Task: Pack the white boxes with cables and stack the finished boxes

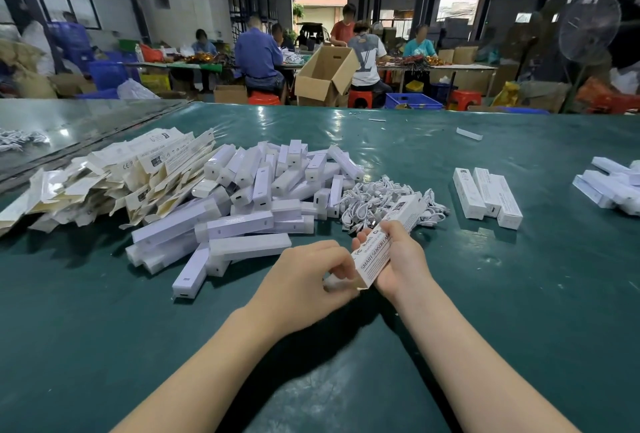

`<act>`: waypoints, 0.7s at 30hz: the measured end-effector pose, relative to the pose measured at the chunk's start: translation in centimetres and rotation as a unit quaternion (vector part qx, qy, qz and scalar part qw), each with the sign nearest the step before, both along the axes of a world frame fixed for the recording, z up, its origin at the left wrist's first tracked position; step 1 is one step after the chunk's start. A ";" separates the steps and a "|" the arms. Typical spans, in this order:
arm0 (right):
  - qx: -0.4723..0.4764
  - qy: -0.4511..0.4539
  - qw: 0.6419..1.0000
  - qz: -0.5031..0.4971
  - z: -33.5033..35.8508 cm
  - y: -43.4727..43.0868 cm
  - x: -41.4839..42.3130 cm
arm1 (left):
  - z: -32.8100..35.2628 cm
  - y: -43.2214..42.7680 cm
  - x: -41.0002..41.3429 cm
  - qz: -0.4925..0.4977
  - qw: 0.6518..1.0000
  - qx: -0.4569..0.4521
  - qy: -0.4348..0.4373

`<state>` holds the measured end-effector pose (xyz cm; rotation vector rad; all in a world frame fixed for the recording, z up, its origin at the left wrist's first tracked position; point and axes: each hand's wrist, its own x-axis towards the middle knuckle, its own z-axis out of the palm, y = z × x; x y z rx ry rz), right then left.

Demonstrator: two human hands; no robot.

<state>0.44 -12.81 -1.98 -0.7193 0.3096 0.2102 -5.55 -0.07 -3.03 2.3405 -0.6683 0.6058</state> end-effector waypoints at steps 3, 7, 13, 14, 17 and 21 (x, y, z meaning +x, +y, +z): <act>-0.006 -0.034 0.999 0.001 0.0 0.3 -0.2 | -0.1 -0.4 0.0 0.047 0.997 -0.048 0.023; 0.039 -0.071 0.997 -0.012 0.0 1.0 -0.4 | -0.3 -0.8 0.3 0.095 0.952 -0.229 0.179; 0.115 -0.048 0.992 -0.020 0.0 0.8 0.1 | 0.0 -0.8 0.4 0.019 0.884 -0.392 0.252; 0.121 -0.048 0.991 -0.023 0.0 0.6 0.3 | 0.1 -0.8 0.5 -0.002 0.879 -0.402 0.255; 0.125 -0.049 0.991 -0.022 -0.1 0.3 0.5 | 0.3 -0.9 0.5 -0.017 0.881 -0.400 0.252; 0.133 -0.058 0.989 -0.018 0.1 0.5 0.2 | 0.2 -0.8 0.7 0.012 0.869 -0.434 0.238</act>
